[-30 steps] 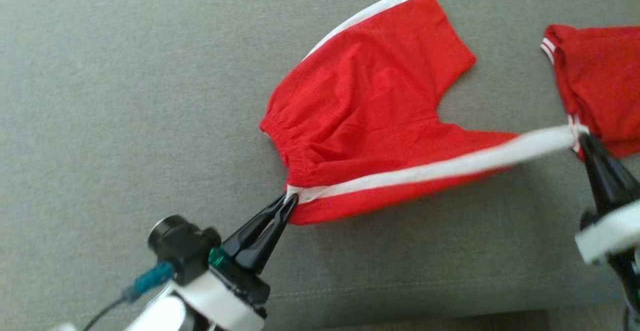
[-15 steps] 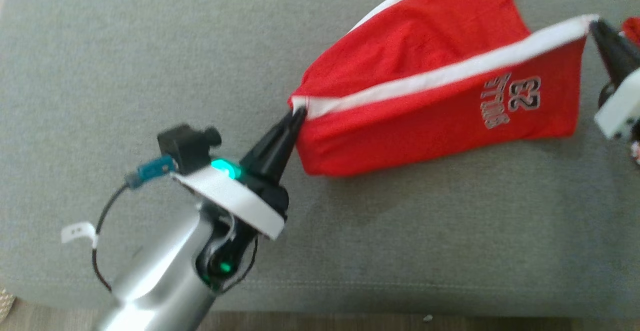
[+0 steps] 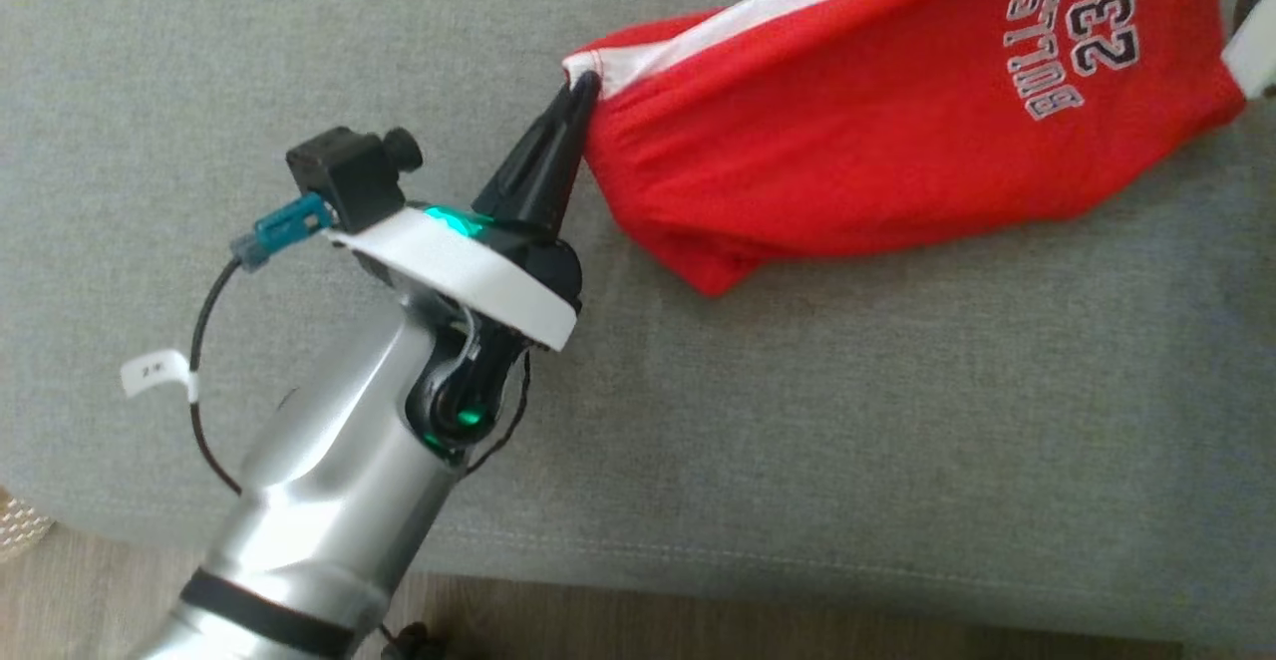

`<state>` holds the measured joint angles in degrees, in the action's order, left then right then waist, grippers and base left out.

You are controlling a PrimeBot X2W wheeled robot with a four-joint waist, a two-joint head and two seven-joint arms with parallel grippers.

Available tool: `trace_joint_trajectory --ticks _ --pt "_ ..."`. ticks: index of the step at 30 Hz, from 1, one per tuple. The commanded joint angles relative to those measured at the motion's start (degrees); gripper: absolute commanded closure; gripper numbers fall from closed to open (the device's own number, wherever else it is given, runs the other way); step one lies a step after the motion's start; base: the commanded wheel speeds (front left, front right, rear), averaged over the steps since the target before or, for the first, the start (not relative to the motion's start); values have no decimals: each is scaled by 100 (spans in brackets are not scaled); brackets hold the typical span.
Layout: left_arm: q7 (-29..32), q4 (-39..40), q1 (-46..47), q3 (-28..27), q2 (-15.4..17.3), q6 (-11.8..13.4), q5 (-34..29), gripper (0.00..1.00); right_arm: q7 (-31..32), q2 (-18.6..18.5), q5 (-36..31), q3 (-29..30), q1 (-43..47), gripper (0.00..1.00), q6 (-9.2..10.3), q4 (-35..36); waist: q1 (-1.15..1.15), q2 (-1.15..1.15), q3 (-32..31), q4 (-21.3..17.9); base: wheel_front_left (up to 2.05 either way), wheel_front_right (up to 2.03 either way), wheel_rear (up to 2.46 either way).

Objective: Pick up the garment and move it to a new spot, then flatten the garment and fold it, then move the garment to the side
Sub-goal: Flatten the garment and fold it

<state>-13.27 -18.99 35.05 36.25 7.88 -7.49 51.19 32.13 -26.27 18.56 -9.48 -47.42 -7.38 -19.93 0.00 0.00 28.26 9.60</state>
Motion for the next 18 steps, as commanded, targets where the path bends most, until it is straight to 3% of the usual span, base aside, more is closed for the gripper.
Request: trace_joint_trajectory --ticks 1,10,11,12,13,14,15,16,18 --pt "-76 43 211 -251 53 7 29 100 -110 -40 -114 -67 -164 100 -11 79 0 0 75 50 0 0 0" --pt "-136 -294 406 -290 -74 3 -30 100 -465 124 -161 -202 -586 100 -11 -606 0 0 203 92 0 0 0" --pt "-141 -324 419 -291 -85 3 -37 100 -506 149 -160 -213 -627 72 -11 -683 0 0 211 90 0 0 0" --pt "-145 -354 432 -287 -94 3 -43 100 -560 167 -170 -219 -669 29 -11 -756 0 0 220 88 0 0 0" --pt "-150 -383 447 -290 -101 2 -58 85 -657 180 -194 -210 -709 0 -11 -815 0 0 226 87 0 0 0" --pt "-154 -410 459 -308 -112 2 -74 52 -757 195 -213 -210 -738 0 -11 -870 0 0 227 87 0 0 0" --pt "-158 -439 466 -333 -123 2 -94 13 -862 208 -223 -226 -757 0 -11 -911 0 0 223 88 0 0 0" --pt "-162 -462 473 -360 -132 2 -135 0 -992 221 -220 -219 -766 0 -11 -939 0 0 213 87 0 0 0" --pt "-167 -492 455 -429 -157 4 -221 0 -1319 207 -257 -157 -739 0 -11 -988 0 0 166 88 0 0 0"
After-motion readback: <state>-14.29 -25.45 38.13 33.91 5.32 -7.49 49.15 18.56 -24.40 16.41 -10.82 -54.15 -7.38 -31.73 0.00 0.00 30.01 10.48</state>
